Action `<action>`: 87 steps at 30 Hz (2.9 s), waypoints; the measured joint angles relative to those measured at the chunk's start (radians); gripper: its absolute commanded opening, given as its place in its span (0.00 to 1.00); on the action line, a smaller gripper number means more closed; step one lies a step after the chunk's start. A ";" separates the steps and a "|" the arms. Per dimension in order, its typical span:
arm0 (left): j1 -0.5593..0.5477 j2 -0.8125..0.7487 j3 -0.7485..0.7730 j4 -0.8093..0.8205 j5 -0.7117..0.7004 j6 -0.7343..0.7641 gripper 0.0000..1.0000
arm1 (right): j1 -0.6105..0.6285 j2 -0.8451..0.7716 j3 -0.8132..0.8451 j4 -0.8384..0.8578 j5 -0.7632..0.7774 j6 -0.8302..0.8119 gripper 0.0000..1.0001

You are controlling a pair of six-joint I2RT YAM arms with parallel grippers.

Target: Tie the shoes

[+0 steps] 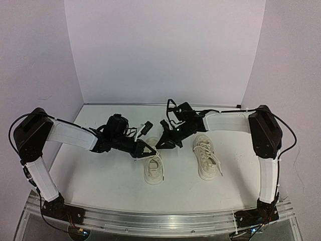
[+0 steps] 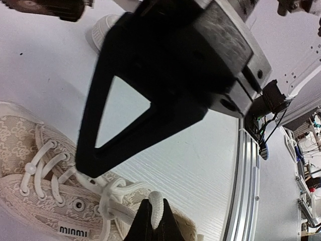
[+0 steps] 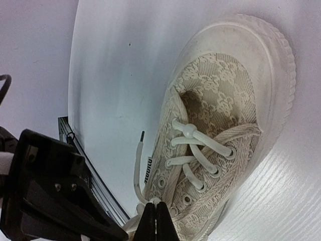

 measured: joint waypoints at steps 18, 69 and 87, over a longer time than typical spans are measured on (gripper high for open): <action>-0.143 0.003 0.085 -0.196 -0.085 0.231 0.00 | 0.001 0.059 0.052 0.009 -0.008 0.019 0.00; -0.180 -0.112 0.144 -0.419 -0.180 0.339 0.63 | 0.024 0.155 0.143 0.021 -0.048 0.050 0.30; -0.024 -0.313 -0.181 -0.402 -0.232 0.249 0.39 | -0.044 -0.092 0.016 -0.003 -0.053 0.034 0.47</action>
